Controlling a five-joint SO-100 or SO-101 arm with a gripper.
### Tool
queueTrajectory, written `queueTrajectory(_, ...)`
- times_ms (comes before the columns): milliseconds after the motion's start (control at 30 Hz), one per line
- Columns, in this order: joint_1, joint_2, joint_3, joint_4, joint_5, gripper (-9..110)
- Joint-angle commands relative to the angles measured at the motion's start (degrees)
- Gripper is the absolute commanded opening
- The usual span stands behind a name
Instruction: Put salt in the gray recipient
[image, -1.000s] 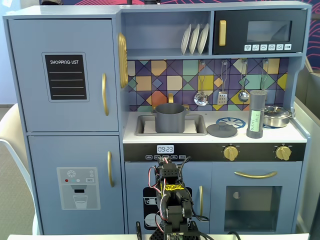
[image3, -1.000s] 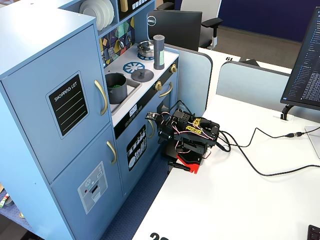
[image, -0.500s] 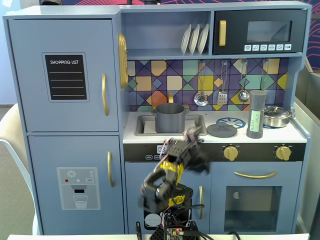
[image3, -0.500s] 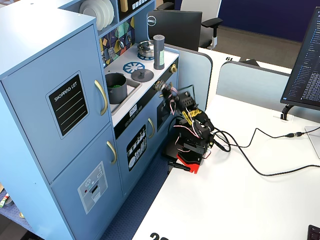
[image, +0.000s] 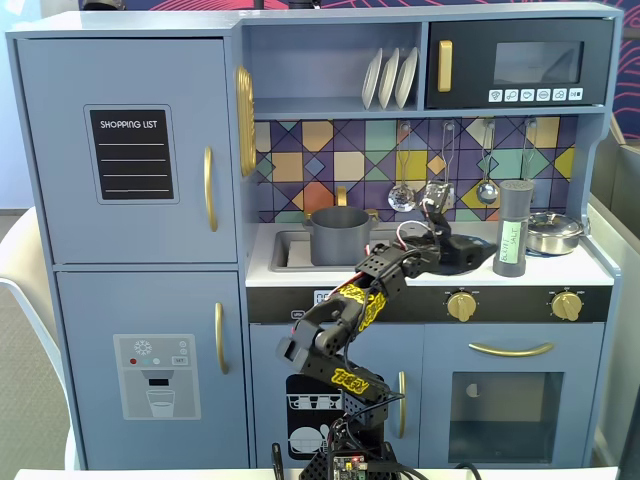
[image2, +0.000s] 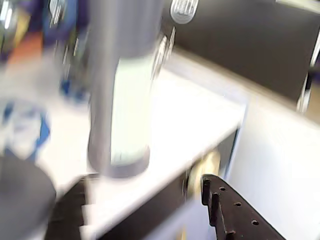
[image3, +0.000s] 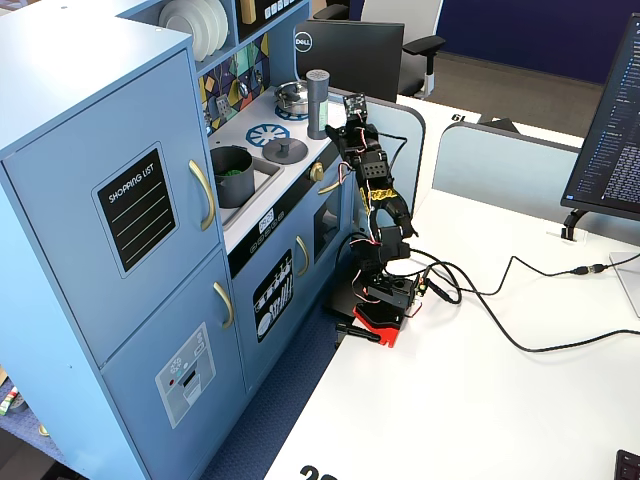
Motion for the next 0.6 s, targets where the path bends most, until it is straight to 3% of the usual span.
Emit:
queueTrajectory(0,0.18,-3.16,-4.31,-9.05,1.76,46)
queueTrajectory(267,-0.09,-12.83,-7.73,-17.75,1.93,61)
queueTrajectory(567,-1.58,-26.72,-16.17,-25.40,4.48,62)
